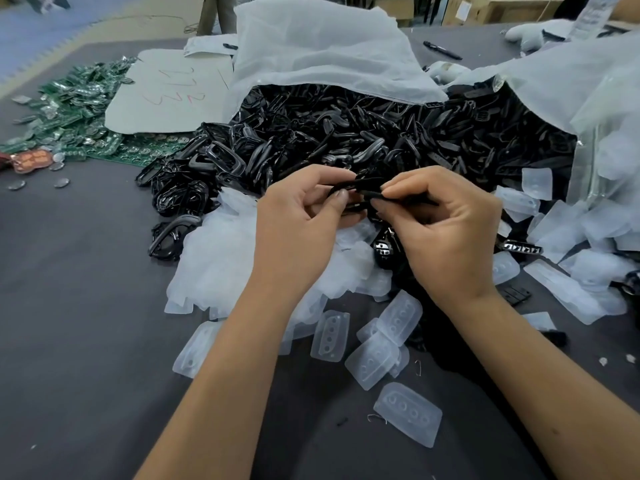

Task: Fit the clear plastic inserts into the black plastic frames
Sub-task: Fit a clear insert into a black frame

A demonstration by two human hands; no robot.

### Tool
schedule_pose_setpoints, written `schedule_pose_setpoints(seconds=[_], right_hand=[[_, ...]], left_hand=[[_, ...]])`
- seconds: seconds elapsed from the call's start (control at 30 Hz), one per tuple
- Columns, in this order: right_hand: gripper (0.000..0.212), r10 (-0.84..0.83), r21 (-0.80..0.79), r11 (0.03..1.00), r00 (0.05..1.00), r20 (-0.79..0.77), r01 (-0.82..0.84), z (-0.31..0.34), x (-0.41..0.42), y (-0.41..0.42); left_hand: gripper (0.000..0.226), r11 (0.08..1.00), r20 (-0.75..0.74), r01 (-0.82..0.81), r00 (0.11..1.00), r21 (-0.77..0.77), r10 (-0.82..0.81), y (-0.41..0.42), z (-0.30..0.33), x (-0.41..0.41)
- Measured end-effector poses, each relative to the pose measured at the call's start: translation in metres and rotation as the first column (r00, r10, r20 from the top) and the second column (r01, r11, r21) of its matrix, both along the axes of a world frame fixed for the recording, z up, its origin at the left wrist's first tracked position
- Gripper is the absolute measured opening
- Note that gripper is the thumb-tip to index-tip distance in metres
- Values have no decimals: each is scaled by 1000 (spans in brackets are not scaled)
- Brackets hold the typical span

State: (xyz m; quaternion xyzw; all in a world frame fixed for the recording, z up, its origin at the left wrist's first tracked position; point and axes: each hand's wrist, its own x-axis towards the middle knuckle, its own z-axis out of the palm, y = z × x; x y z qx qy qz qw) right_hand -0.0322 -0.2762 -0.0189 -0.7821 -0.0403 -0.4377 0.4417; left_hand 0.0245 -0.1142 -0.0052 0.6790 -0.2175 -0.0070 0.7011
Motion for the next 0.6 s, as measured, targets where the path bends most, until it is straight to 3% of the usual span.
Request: schedule_pose_setpoints(seconds=[0.17,0.3,0.4,0.6], right_hand=[[9,49,25,999,998,-36,-48,-2,4,-2],[9,80,151,986,993,-92,-66,-3,4,0],[11,75,190,981,990,-120,-51,-2,3,0],[7,58,178,984,987,-152,-31,1,3,1]], left_hand=[[24,999,2,-34,999,9,34,-1,-3,2],[24,997,20,-66,998,34,65,-2,-3,3],[23,996,21,-36,999,83,34,-2,-3,3],[25,999,-71,42,997,33,-39,0,1,0]])
